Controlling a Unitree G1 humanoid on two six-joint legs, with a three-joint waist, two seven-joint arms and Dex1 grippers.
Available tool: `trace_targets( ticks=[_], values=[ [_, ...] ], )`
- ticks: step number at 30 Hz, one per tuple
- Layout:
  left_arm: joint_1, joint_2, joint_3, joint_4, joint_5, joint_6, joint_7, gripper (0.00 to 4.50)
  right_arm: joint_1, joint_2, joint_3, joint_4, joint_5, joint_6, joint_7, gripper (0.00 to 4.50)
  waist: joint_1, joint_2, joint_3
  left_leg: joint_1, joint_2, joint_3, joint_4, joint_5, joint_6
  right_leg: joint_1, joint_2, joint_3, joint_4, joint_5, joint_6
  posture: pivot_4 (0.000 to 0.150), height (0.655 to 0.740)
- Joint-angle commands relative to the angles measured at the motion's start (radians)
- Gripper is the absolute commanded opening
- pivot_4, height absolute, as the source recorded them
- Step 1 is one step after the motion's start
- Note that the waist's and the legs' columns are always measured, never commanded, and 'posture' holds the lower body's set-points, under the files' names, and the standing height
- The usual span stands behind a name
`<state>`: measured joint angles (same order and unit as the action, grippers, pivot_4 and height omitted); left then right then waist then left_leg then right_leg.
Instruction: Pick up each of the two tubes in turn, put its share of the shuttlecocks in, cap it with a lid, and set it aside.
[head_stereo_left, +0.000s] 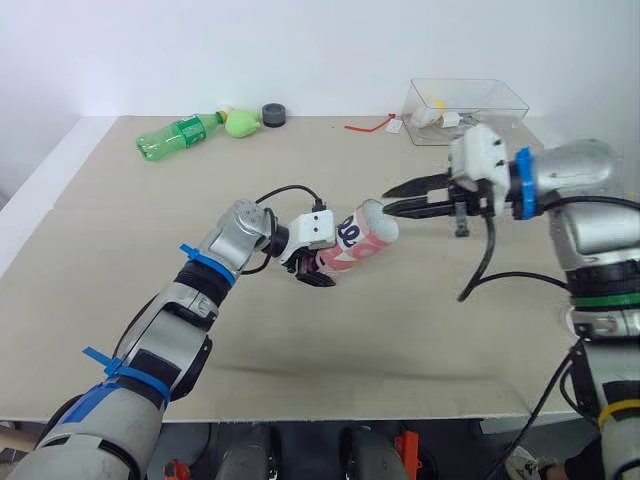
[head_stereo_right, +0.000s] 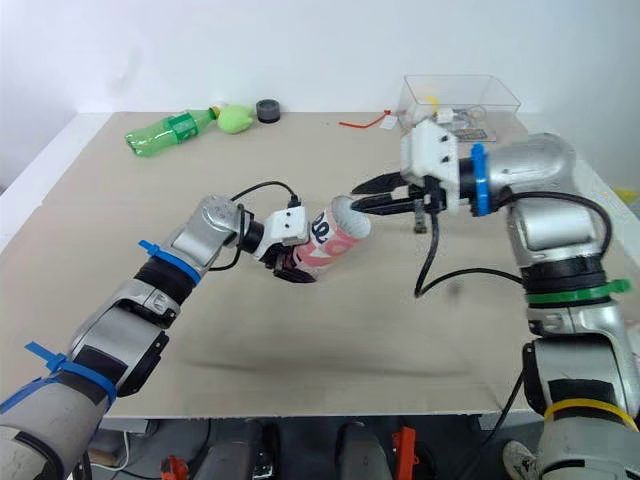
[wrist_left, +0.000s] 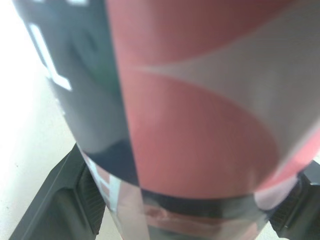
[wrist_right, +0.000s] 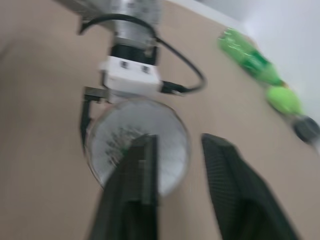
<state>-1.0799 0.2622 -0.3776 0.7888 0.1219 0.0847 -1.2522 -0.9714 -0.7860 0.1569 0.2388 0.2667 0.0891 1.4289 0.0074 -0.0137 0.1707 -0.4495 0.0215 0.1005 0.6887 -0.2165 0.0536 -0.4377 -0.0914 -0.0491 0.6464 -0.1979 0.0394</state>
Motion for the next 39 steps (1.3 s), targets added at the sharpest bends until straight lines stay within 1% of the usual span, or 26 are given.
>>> trace_targets(
  ticks=[1, 4, 8, 14, 19, 23, 25, 29, 34, 39],
  values=[
    [-0.027, 0.002, -0.004, -0.008, 0.014, 0.000, -0.002, 3.65, -0.069, 0.016, 0.053, 0.029, -0.063, -0.082, 0.068, 0.05, 0.000, 0.000, 0.000, 0.000, 0.000, 0.000, 0.000, 0.000, 0.000, 0.000, 0.000, 0.000, 0.000, 0.000, 0.000, 0.150, 0.7400],
    [-0.034, 0.003, -0.005, -0.018, 0.015, 0.009, -0.012, 3.65, -0.118, 0.057, 0.118, 0.073, -0.124, -0.146, 0.105, 0.05, 0.000, 0.000, 0.000, -0.001, 0.000, 0.000, 0.001, 0.000, 0.000, 0.000, 0.000, 0.001, 0.000, 0.000, 0.001, 0.150, 0.7400],
    [-0.040, 0.001, -0.003, -0.024, 0.013, 0.017, -0.017, 3.65, -0.149, 0.084, 0.176, 0.108, -0.187, -0.179, 0.142, 0.05, -0.001, 0.000, 0.000, -0.002, 0.000, 0.001, 0.001, 0.000, 0.000, -0.002, 0.000, 0.001, 0.001, 0.000, 0.001, 0.150, 0.7400],
    [-0.038, -0.008, 0.008, -0.058, -0.006, 0.049, -0.030, 3.65, -0.179, 0.146, 0.267, 0.214, -0.315, -0.278, 0.128, 0.05, -0.001, 0.000, 0.000, -0.002, 0.000, 0.001, 0.001, 0.000, 0.000, -0.002, 0.001, 0.001, 0.001, 0.000, 0.001, 0.150, 0.7400],
    [-0.035, -0.008, 0.009, -0.065, -0.007, 0.057, -0.028, 3.65, -0.190, 0.205, 0.298, 0.273, -0.356, -0.332, 0.130, 0.05, -0.002, 0.000, 0.000, -0.002, 0.000, 0.001, 0.001, 0.000, 0.000, -0.002, 0.001, 0.001, 0.001, 0.000, 0.001, 0.150, 0.7400],
    [-0.029, -0.007, 0.010, -0.072, -0.011, 0.063, -0.027, 3.65, -0.205, 0.232, 0.284, 0.298, -0.358, -0.351, 0.131, 0.05, -0.004, 0.000, 0.000, -0.002, 0.002, 0.001, 0.001, 0.001, -0.002, -0.002, 0.003, 0.001, 0.001, 0.001, 0.000, 0.150, 0.7400],
    [-0.023, -0.006, 0.010, -0.077, -0.012, 0.065, -0.025, 3.65, -0.210, 0.226, 0.268, 0.296, -0.348, -0.350, 0.140, 0.05, -0.004, 0.000, 0.000, -0.001, 0.003, 0.001, 0.001, 0.002, -0.003, -0.002, 0.004, 0.001, 0.002, 0.001, -0.001, 0.150, 0.7400],
    [-0.009, -0.001, 0.011, -0.076, -0.011, 0.060, -0.016, 3.65, -0.203, 0.180, 0.196, 0.237, -0.225, -0.238, 0.182, 0.05, -0.002, 0.000, 0.000, -0.001, 0.006, 0.000, 0.000, 0.003, -0.005, -0.002, 0.007, 0.001, 0.002, 0.002, -0.004, 0.150, 0.7400],
    [0.004, 0.008, 0.012, -0.075, -0.010, 0.054, -0.010, 3.65, -0.218, 0.098, 0.052, 0.128, 0.000, 0.051, 0.186, 0.05, -0.001, 0.000, 0.001, -0.004, 0.006, -0.001, 0.000, 0.004, -0.006, -0.004, 0.007, 0.002, 0.002, 0.003, -0.005, 0.150, 0.7400],
    [0.005, 0.002, 0.015, -0.058, -0.008, 0.042, 0.005, 3.65, -0.172, 0.010, -0.072, 0.085, 0.087, 0.199, 0.145, 0.05, 0.000, 0.000, 0.001, -0.005, 0.006, -0.001, 0.000, 0.003, -0.005, -0.004, 0.007, 0.001, 0.001, 0.003, -0.005, 0.150, 0.7400]
  ],
)
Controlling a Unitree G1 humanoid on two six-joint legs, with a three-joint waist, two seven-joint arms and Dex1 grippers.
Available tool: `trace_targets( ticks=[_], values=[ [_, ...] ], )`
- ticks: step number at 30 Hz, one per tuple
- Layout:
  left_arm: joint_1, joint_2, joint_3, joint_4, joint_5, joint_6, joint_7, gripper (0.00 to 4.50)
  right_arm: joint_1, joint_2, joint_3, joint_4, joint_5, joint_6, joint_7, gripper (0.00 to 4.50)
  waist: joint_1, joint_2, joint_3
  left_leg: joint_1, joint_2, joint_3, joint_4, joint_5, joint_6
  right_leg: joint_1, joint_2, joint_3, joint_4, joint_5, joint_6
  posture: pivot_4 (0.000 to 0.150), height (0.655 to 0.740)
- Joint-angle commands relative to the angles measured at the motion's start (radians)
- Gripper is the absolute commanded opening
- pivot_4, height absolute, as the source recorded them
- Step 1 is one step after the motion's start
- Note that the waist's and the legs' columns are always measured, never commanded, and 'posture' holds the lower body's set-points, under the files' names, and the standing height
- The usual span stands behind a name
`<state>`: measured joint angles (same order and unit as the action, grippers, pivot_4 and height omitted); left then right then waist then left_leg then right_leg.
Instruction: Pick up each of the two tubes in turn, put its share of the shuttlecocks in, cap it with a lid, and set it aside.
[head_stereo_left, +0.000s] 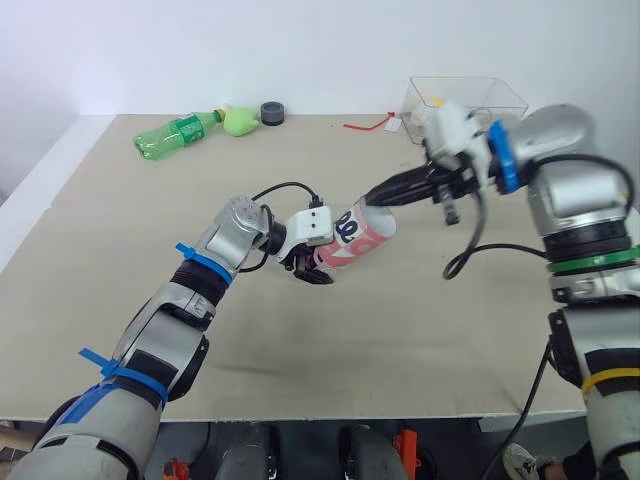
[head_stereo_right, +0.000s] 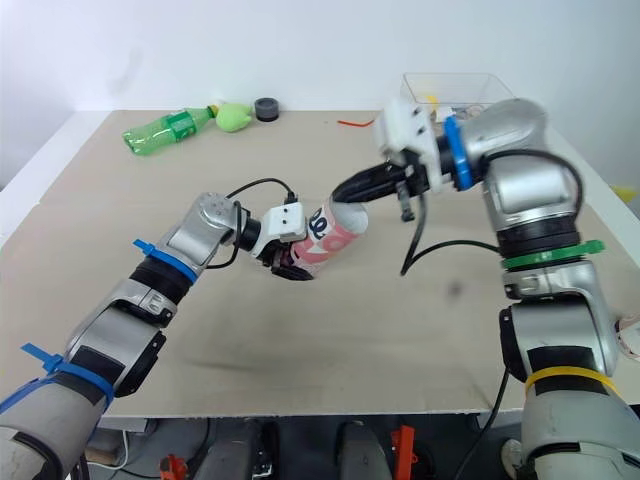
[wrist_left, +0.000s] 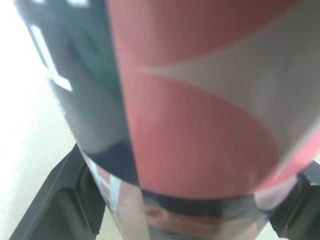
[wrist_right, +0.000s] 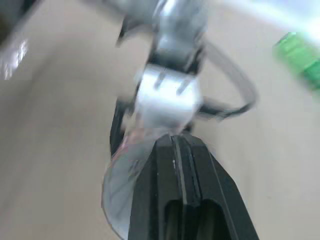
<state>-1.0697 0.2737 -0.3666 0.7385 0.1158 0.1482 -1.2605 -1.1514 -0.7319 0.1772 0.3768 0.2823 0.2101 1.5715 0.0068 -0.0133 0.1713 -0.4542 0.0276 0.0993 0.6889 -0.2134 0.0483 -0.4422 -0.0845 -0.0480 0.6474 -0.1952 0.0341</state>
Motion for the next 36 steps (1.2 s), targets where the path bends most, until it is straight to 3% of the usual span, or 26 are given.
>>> trace_targets(
  ticks=[1, 9, 16, 23, 30, 36],
  values=[
    [-0.003, -0.011, 0.005, -0.006, -0.001, -0.025, 0.017, 3.65, 0.029, -0.060, -0.116, -0.064, 0.087, 0.105, -0.011, 0.05, 0.002, 0.000, 0.000, 0.000, 0.000, 0.000, 0.000, 0.000, 0.000, 0.000, 0.000, 0.000, 0.000, 0.000, 0.000, 0.150, 0.7400],
    [0.032, -0.015, 0.025, -0.013, -0.009, -0.050, 0.064, 3.65, 0.344, -0.074, -0.384, -0.212, 0.212, 0.237, -0.278, 0.05, 0.002, 0.000, 0.000, 0.000, 0.000, 0.000, 0.000, 0.000, 0.000, 0.000, -0.001, -0.001, 0.000, 0.001, 0.000, 0.150, 0.7400],
    [0.107, -0.047, 0.088, -0.056, -0.078, -0.078, 0.114, 3.65, 0.693, 0.129, -0.529, -0.347, 0.199, 0.106, -0.596, 0.05, 0.002, 0.000, -0.001, 0.001, 0.000, -0.001, 0.001, 0.002, 0.000, 0.002, 0.000, -0.001, 0.000, 0.002, 0.002, 0.150, 0.7400],
    [0.250, -0.135, 0.166, -0.125, -0.178, -0.176, 0.192, 3.65, 0.809, 0.159, -0.497, -0.401, 0.206, 0.110, -0.669, 0.05, 0.001, 0.000, 0.000, 0.001, -0.001, 0.000, 0.002, 0.003, 0.001, 0.002, 0.000, 0.002, -0.001, 0.003, 0.005, 0.150, 0.7400],
    [0.355, -0.190, 0.162, -0.138, -0.159, -0.295, 0.312, 3.65, 0.842, 0.147, -0.514, -0.431, 0.258, 0.208, -0.711, 0.05, 0.001, 0.000, 0.000, 0.001, 0.000, 0.000, 0.001, 0.004, 0.001, 0.002, 0.001, 0.002, -0.001, 0.005, 0.002, 0.150, 0.7400],
    [0.399, -0.204, 0.151, -0.161, -0.164, -0.287, 0.345, 3.65, 0.856, 0.139, -0.538, -0.437, 0.297, 0.257, -0.747, 2.19, 0.001, 0.000, 0.000, 0.001, 0.000, 0.000, 0.002, 0.004, 0.002, 0.002, 0.001, 0.002, -0.001, 0.005, 0.002, 0.150, 0.7400]
  ],
)
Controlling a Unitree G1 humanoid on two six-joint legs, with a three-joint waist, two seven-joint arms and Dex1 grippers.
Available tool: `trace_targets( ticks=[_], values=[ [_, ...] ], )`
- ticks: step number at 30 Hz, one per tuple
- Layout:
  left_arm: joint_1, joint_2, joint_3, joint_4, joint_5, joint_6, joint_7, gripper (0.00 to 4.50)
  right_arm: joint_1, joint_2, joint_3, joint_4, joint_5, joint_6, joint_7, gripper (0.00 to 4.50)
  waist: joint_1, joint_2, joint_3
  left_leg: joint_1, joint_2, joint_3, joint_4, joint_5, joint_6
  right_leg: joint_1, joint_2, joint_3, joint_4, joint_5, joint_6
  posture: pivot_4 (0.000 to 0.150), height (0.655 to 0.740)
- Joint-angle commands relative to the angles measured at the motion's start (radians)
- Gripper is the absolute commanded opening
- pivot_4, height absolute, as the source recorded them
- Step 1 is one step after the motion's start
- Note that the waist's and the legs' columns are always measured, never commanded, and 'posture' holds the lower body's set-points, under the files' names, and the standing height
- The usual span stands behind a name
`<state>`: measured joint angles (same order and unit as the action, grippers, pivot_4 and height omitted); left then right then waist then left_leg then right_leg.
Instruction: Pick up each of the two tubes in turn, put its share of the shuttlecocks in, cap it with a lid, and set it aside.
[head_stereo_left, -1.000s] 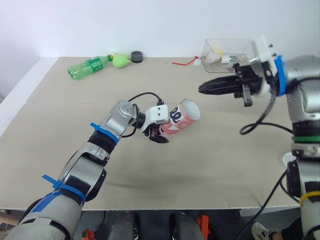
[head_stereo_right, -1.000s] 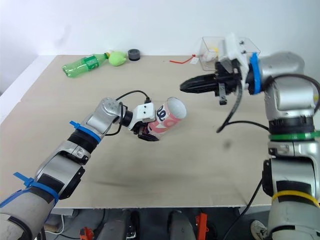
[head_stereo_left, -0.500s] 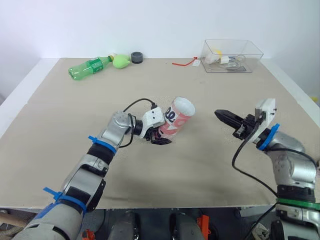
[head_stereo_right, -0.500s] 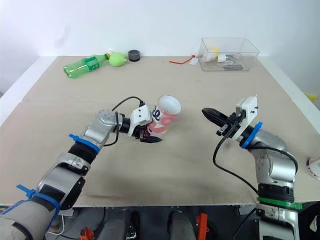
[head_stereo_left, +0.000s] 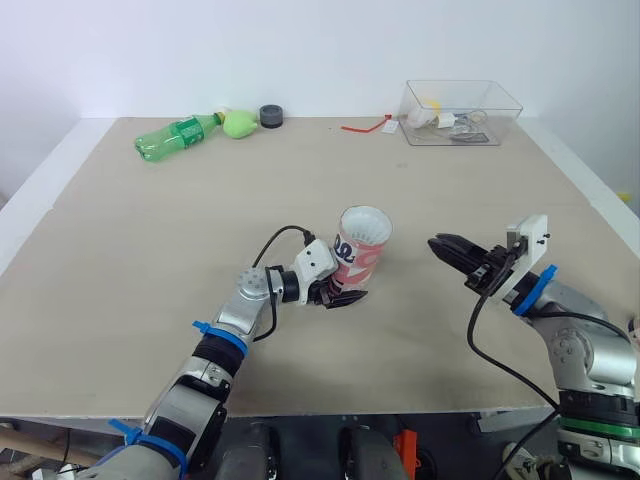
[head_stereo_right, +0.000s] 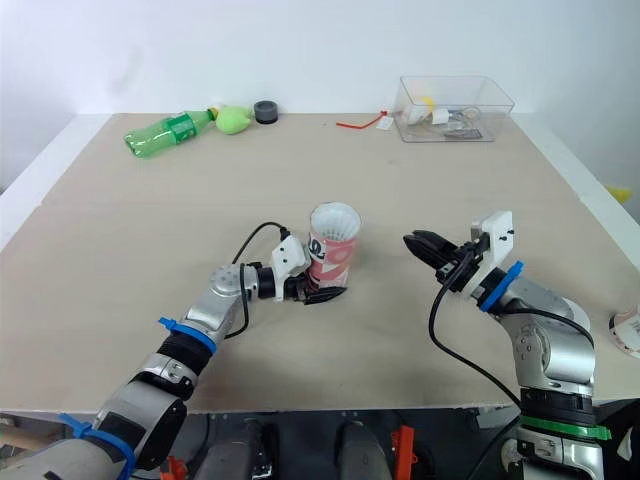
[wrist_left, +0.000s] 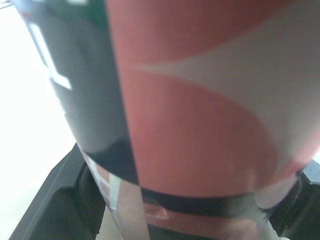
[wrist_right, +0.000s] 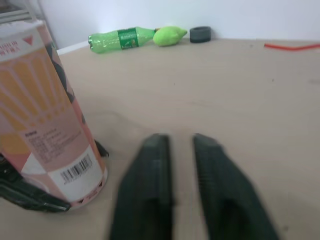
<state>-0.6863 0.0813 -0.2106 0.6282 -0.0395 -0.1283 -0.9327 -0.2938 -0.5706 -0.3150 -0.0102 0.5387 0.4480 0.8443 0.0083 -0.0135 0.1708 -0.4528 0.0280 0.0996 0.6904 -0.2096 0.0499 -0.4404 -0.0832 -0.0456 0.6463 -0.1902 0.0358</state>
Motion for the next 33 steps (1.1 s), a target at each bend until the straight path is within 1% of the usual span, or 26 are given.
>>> trace_targets(
  ticks=[1, 2, 3, 4, 6, 10, 14, 15, 21, 23, 28, 33],
  values=[
    [0.023, -0.013, -0.006, -0.059, -0.009, -0.009, 0.019, 3.65, -0.001, -0.023, -0.052, -0.050, 0.044, 0.024, -0.030, 2.81, 0.000, 0.000, 0.000, 0.000, 0.000, 0.000, 0.000, 0.000, 0.000, 0.000, 0.000, 0.000, 0.000, 0.000, 0.000, 0.150, 0.7400],
    [0.031, -0.014, -0.008, -0.070, -0.014, 0.000, 0.018, 3.65, 0.001, -0.028, -0.056, -0.048, 0.039, 0.020, -0.035, 2.95, 0.000, 0.000, 0.000, 0.000, 0.000, 0.000, 0.000, 0.000, 0.000, 0.000, 0.000, 0.000, 0.000, 0.000, 0.000, 0.150, 0.7400],
    [0.040, -0.014, -0.011, -0.083, -0.015, 0.002, 0.016, 3.65, 0.006, -0.037, -0.064, -0.046, 0.036, 0.030, -0.051, 3.44, 0.000, 0.000, 0.000, 0.000, 0.000, 0.000, 0.000, 0.000, 0.000, 0.000, 0.000, 0.000, 0.000, 0.000, 0.000, 0.150, 0.7400],
    [0.048, -0.015, -0.013, -0.093, -0.020, 0.007, 0.010, 3.65, 0.011, -0.045, -0.069, -0.048, 0.032, 0.037, -0.062, 3.82, 0.000, 0.000, 0.000, 0.000, 0.000, 0.000, 0.000, 0.000, 0.000, 0.000, 0.000, 0.000, 0.000, 0.000, 0.000, 0.150, 0.7400],
    [0.064, -0.011, -0.017, -0.114, -0.036, 0.019, -0.018, 3.65, 0.022, -0.065, -0.086, -0.061, 0.029, 0.056, -0.094, 4.46, 0.000, 0.000, 0.000, 0.000, 0.000, 0.000, 0.000, 0.000, 0.000, 0.000, 0.000, 0.000, 0.000, 0.000, 0.000, 0.150, 0.7400],
    [0.073, 0.016, -0.041, -0.142, -0.047, 0.028, -0.086, 3.65, 0.049, -0.157, -0.125, -0.115, 0.042, 0.168, -0.150, 4.46, 0.001, 0.000, 0.000, 0.000, 0.000, 0.000, 0.000, 0.000, 0.000, 0.000, 0.000, 0.000, 0.000, -0.001, -0.002, 0.150, 0.7400],
    [0.055, 0.019, -0.044, -0.147, -0.065, 0.047, -0.118, 3.65, 0.067, -0.252, -0.186, -0.146, 0.130, 0.310, -0.124, 4.46, 0.001, 0.000, 0.000, 0.000, 0.000, 0.000, 0.000, 0.000, 0.000, 0.000, 0.000, 0.000, 0.000, -0.002, -0.002, 0.150, 0.7400],
    [0.051, 0.016, -0.045, -0.146, -0.064, 0.048, -0.119, 3.65, 0.081, -0.275, -0.199, -0.142, 0.138, 0.330, -0.112, 4.46, 0.001, 0.000, 0.000, 0.000, 0.000, 0.000, 0.000, 0.000, 0.000, 0.000, 0.000, 0.000, -0.001, -0.003, 0.001, 0.150, 0.7400],
    [0.051, -0.008, -0.070, -0.146, -0.056, 0.053, -0.119, 3.65, 0.319, -0.504, -0.220, -0.101, -0.004, 0.267, 0.066, 4.46, 0.007, 0.002, -0.001, -0.001, -0.001, 0.000, 0.000, 0.000, 0.001, 0.000, 0.000, 0.001, -0.002, -0.004, 0.002, 0.150, 0.7400],
    [0.057, -0.017, -0.078, -0.150, -0.058, 0.056, -0.119, 3.65, 0.372, -0.575, -0.224, -0.069, -0.040, 0.276, 0.108, 4.46, 0.004, 0.002, -0.001, -0.001, -0.002, 0.001, -0.001, 0.000, 0.002, 0.001, -0.001, 0.002, -0.003, -0.005, 0.004, 0.150, 0.7400],
    [0.069, -0.034, -0.092, -0.163, -0.060, 0.062, -0.116, 3.65, 0.366, -0.659, -0.193, 0.057, -0.098, 0.258, 0.166, 4.46, 0.001, 0.000, 0.000, 0.001, -0.002, 0.002, 0.000, 0.000, 0.002, 0.001, -0.001, 0.003, -0.003, -0.004, 0.005, 0.150, 0.7400],
    [0.076, -0.043, -0.098, -0.172, -0.069, 0.063, -0.112, 3.65, 0.300, -0.697, -0.111, 0.172, -0.141, 0.241, 0.212, 4.46, -0.001, 0.000, 0.000, 0.003, -0.001, 0.001, 0.000, 0.000, 0.003, 0.001, 0.002, 0.005, -0.003, -0.003, 0.004, 0.150, 0.7400]
  ],
)
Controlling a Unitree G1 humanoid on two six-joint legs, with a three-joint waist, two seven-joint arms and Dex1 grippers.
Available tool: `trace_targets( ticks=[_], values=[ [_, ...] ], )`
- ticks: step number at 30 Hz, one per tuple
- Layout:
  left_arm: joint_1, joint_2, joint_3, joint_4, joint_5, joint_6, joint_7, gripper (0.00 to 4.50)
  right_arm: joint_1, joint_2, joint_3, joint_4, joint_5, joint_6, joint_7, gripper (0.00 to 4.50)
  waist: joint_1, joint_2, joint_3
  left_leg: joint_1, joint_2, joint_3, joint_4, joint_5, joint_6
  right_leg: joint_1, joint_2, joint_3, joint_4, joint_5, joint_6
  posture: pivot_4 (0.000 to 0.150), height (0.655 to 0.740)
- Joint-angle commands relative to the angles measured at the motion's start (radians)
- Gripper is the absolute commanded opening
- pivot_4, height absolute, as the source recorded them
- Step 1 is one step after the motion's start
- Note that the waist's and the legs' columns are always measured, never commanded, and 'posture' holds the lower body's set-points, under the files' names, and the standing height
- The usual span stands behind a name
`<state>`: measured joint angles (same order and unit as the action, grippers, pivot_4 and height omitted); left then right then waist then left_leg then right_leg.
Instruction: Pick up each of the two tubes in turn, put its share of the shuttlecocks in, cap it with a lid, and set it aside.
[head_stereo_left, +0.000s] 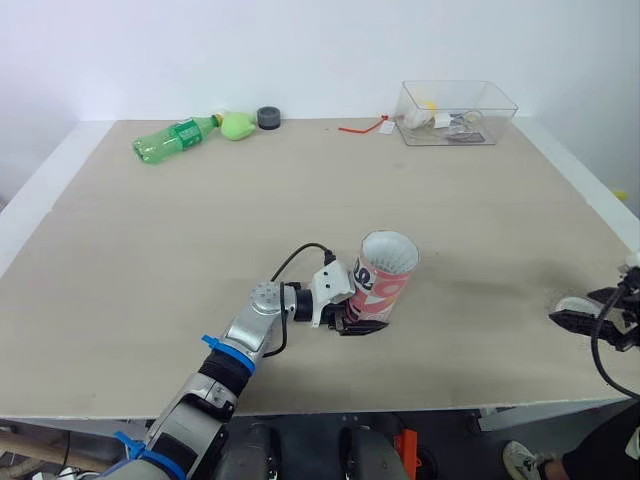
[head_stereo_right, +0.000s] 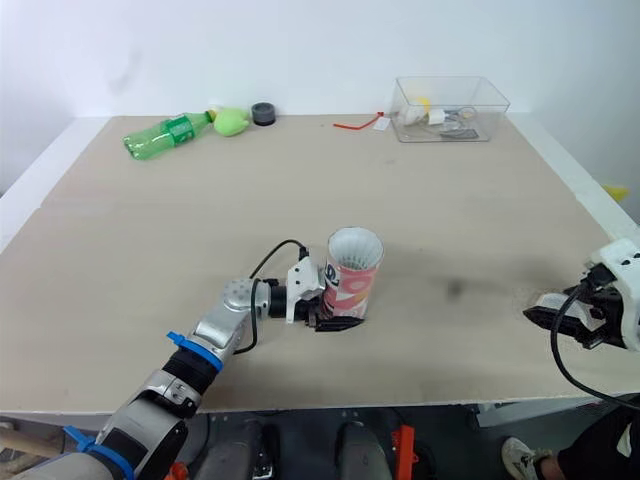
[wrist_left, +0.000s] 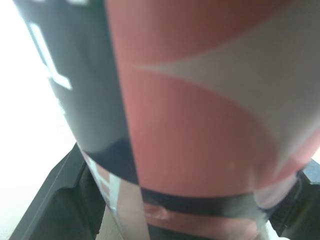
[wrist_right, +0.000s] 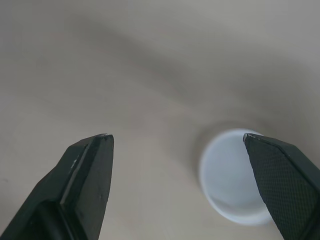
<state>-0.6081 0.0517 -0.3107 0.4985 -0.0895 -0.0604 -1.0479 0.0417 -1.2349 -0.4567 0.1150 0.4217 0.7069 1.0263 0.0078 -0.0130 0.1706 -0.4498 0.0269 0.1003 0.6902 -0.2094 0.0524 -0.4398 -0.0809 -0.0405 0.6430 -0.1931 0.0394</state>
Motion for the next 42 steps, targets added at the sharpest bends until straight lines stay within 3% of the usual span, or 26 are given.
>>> trace_targets(
  ticks=[1, 20, 23, 30, 31, 42],
  values=[
    [-0.001, -0.015, 0.002, -0.044, -0.021, -0.006, 0.002, 3.65, -0.052, -0.035, 0.050, 0.067, -0.028, -0.013, 0.039, 4.46, 0.001, 0.000, 0.000, 0.000, 0.000, 0.000, 0.000, 0.000, 0.000, 0.000, 0.001, 0.001, 0.000, 0.000, 0.000, 0.150, 0.7400],
    [0.033, 0.007, -0.005, -0.071, -0.019, -0.005, 0.017, 3.65, -0.276, -0.022, 0.351, 0.320, -0.195, -0.164, 0.215, 4.46, 0.001, 0.001, -0.001, 0.001, 0.000, 0.001, 0.000, 0.000, 0.000, 0.000, 0.001, 0.003, 0.000, 0.000, 0.000, 0.150, 0.7400],
    [0.028, 0.010, -0.002, -0.067, -0.019, -0.004, 0.018, 3.65, -0.295, -0.017, 0.379, 0.327, -0.216, -0.177, 0.229, 3.70, 0.000, 0.001, -0.001, 0.001, 0.000, 0.001, 0.000, 0.000, 0.000, 0.000, 0.001, 0.003, 0.000, 0.000, 0.000, 0.150, 0.7400],
    [0.020, 0.009, 0.004, -0.063, -0.025, 0.006, 0.022, 3.65, -0.327, -0.019, 0.433, 0.365, -0.274, -0.209, 0.247, 0.20, 0.001, 0.001, -0.001, 0.001, 0.001, 0.001, 0.000, 0.000, 0.000, 0.000, 0.001, 0.002, 0.000, 0.000, 0.000, 0.150, 0.7400],
    [0.019, 0.008, 0.005, -0.064, -0.025, 0.008, 0.023, 3.65, -0.330, -0.019, 0.436, 0.371, -0.279, -0.212, 0.250, 0.05, 0.001, 0.001, -0.001, 0.001, 0.001, 0.001, 0.000, 0.000, 0.000, 0.000, 0.001, 0.002, 0.000, 0.000, 0.000, 0.150, 0.7400],
    [0.002, 0.013, 0.014, -0.034, -0.022, -0.008, 0.028, 3.65, -0.343, -0.015, 0.409, 0.316, -0.277, -0.282, 0.279, 0.05, 0.001, 0.001, -0.001, 0.001, 0.001, 0.001, 0.000, 0.000, -0.001, 0.000, 0.001, 0.002, 0.000, 0.000, -0.001, 0.150, 0.7400]
  ],
)
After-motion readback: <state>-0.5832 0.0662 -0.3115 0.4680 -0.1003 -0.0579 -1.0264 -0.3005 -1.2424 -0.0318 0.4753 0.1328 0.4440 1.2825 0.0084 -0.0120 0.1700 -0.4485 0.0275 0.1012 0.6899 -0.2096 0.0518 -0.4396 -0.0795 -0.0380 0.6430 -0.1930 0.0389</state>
